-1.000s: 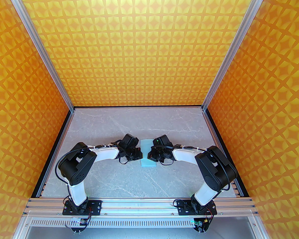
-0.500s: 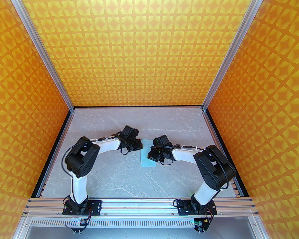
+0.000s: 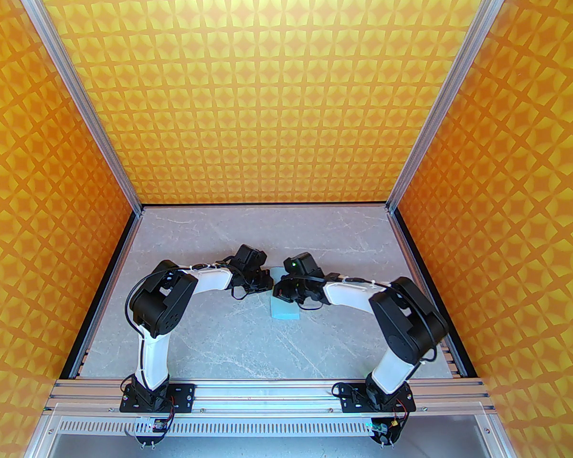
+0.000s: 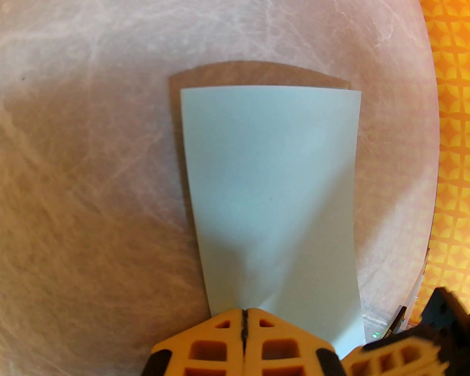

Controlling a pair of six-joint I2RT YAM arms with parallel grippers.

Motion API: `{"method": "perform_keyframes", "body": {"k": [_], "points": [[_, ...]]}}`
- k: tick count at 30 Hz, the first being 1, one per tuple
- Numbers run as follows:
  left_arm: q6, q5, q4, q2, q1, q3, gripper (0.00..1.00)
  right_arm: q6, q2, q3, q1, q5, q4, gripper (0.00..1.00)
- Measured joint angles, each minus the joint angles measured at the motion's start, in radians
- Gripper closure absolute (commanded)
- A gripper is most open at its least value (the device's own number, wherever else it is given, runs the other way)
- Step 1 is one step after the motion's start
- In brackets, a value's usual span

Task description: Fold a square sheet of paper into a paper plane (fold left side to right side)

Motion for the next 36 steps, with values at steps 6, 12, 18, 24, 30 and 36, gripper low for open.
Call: {"method": "perform_keyframes", "body": {"k": [6, 12, 18, 24, 30, 36], "points": [[-0.004, 0.005, 0.009, 0.0, 0.003, -0.005, 1.0, 0.048, 0.04, -0.012, 0.027, 0.001, 0.039, 1.0], [-0.019, 0.005, 0.012, 0.0, 0.003, -0.006, 1.0, 0.066, 0.036, -0.057, 0.063, 0.01, 0.079, 1.0], [-0.026, 0.005, 0.011, 0.0, 0.003, -0.006, 1.0, 0.093, -0.009, -0.15, 0.08, 0.028, 0.172, 1.0], [-0.027, 0.005, 0.011, 0.001, 0.003, -0.006, 1.0, 0.128, -0.069, -0.237, 0.124, 0.058, 0.226, 1.0], [-0.031, 0.005, 0.012, 0.001, 0.003, -0.006, 1.0, 0.175, -0.14, -0.332, 0.194, 0.092, 0.273, 1.0], [-0.03, 0.005, 0.012, 0.001, 0.003, -0.006, 1.0, 0.188, -0.257, -0.4, 0.211, 0.109, 0.193, 1.0]]}}
